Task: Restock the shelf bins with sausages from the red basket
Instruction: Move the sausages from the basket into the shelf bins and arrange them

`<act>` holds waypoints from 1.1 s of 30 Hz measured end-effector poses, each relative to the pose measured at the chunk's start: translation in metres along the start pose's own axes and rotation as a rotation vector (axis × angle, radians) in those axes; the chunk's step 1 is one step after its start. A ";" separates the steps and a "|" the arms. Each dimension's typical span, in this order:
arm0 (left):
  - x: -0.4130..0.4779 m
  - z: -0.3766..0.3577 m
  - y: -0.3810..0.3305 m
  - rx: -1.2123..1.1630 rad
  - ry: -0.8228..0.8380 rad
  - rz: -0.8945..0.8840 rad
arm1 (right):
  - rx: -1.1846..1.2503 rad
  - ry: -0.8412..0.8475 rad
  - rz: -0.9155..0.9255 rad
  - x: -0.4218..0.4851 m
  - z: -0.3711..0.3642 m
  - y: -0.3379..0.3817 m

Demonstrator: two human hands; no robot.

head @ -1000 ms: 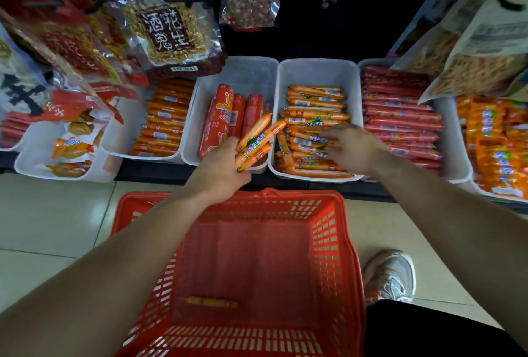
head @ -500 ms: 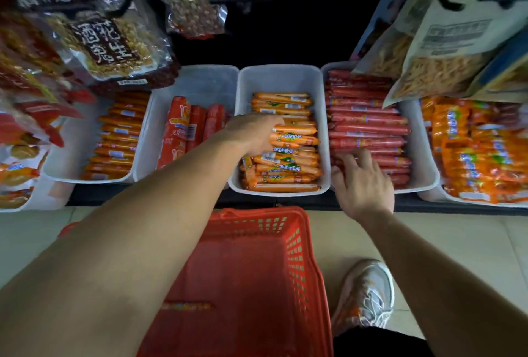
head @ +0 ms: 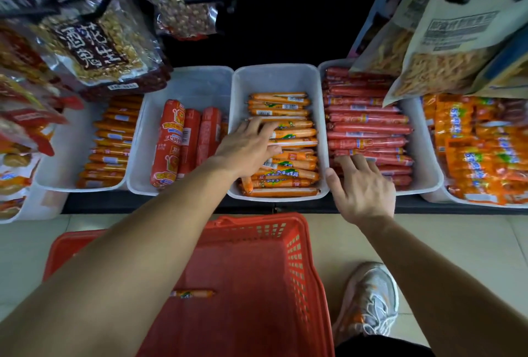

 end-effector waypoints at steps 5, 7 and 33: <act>0.010 0.009 -0.006 -0.351 -0.011 0.056 | 0.000 0.028 -0.019 0.001 0.000 0.001; -0.003 0.023 -0.005 -0.459 -0.138 0.096 | 0.085 0.043 -0.068 0.006 0.005 0.004; -0.099 0.023 -0.001 -0.314 -0.257 0.214 | -0.105 0.381 0.162 0.021 0.038 0.075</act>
Point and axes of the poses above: each hand's wrist, its own x-axis towards the middle knuckle, its own z-axis out of the back of the hand, y = z × x, the point moved 1 cm from there along x, towards the middle knuckle, and after that the axes turned 10 degrees about -z, right-handed, at the moved point
